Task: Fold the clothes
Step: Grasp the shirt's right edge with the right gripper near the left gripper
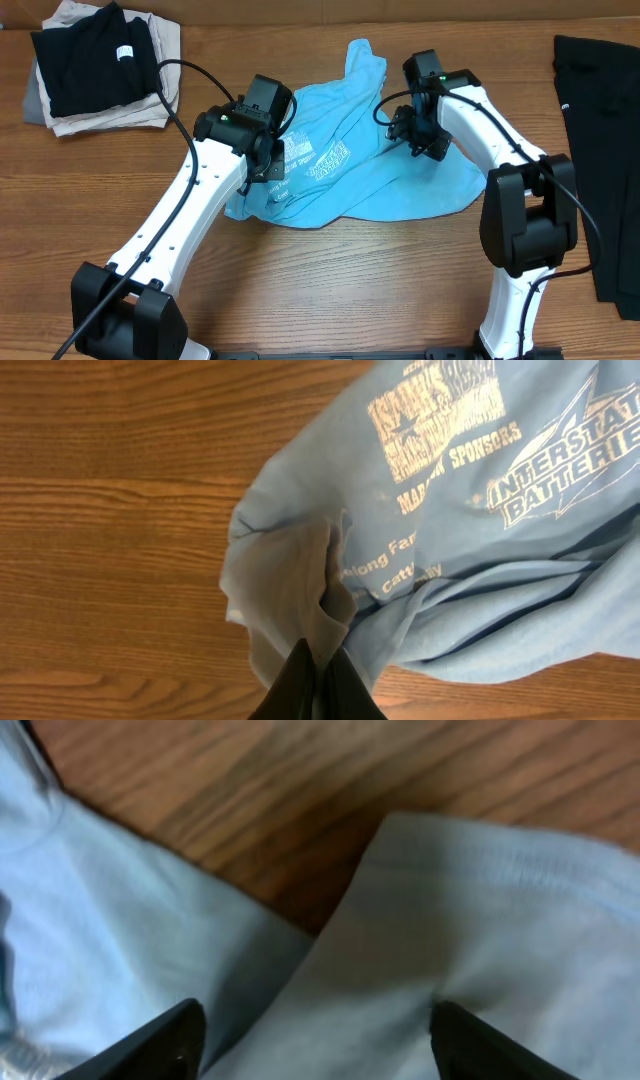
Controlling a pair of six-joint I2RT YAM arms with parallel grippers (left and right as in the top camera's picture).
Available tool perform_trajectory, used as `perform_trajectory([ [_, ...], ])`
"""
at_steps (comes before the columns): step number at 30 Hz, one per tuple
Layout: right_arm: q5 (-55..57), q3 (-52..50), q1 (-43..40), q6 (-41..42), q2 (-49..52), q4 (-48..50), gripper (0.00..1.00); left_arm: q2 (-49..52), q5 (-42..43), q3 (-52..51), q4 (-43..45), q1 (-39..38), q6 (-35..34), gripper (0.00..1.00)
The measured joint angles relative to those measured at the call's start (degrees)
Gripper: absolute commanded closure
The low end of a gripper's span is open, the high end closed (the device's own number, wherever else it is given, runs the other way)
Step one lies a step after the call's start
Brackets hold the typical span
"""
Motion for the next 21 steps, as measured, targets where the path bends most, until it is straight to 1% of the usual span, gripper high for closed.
perform_trajectory([
  [4, 0.5, 0.0, 0.0, 0.2, 0.0, 2.2, 0.29, 0.0, 0.0, 0.0, 0.4, 0.0, 0.0, 0.96],
  [6, 0.5, 0.0, 0.1, 0.2, 0.0, 2.9, 0.33, 0.0, 0.0, 0.0, 0.5, 0.0, 0.0, 0.96],
  [8, 0.7, 0.0, 0.1, 0.3, 0.0, 3.3, 0.35, 0.0, 0.0, 0.0, 0.5, 0.0, 0.0, 0.96],
  [21, 1.2, 0.0, 0.0, 0.0, 0.5, 3.1, 0.36, 0.0, 0.0, 0.0, 1.6, 0.0, 0.0, 0.96],
])
